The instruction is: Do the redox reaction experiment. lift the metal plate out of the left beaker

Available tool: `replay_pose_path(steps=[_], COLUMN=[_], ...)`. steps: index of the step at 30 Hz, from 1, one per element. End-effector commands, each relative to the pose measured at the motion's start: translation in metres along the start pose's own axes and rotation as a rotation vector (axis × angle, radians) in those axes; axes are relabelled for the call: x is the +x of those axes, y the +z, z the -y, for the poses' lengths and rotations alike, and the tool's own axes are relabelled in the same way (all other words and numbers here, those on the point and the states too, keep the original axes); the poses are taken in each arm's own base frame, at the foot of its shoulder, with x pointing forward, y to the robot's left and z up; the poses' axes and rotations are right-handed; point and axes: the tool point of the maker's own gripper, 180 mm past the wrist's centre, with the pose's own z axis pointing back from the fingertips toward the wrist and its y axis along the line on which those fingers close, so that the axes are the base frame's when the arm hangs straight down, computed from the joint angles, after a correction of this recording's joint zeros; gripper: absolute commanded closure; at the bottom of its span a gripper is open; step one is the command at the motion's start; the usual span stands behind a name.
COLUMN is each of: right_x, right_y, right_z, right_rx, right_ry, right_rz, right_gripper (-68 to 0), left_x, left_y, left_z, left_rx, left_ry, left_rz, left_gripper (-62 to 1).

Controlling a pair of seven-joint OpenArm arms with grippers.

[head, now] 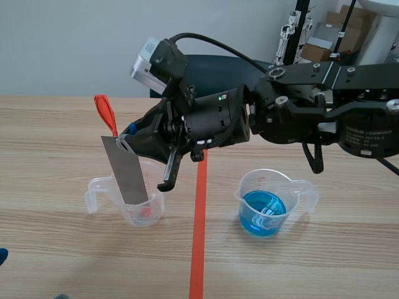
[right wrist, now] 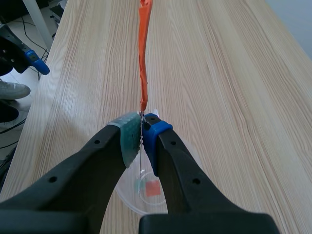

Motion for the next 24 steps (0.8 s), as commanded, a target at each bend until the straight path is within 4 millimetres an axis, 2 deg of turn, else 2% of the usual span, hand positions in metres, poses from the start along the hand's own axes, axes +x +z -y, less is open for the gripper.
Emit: replay_pose_path(steps=[1,24], right_x=[0.015,0.071], right_y=[0.001,0.019], right_z=[0.007,0.034], right_rx=[-0.002,0.052], right_ry=[0.015,-0.040], right_rz=[0.021,0.033], right_gripper=[-3.3,-3.3], left_x=[0.005,0.005], left_y=[-0.002,-0.001], left_z=[-0.004,-0.005], left_rx=[0.000,0.000], left_ry=[-0.012,-0.012], left_rz=[0.019,0.019], left_gripper=[-62.3,-62.3])
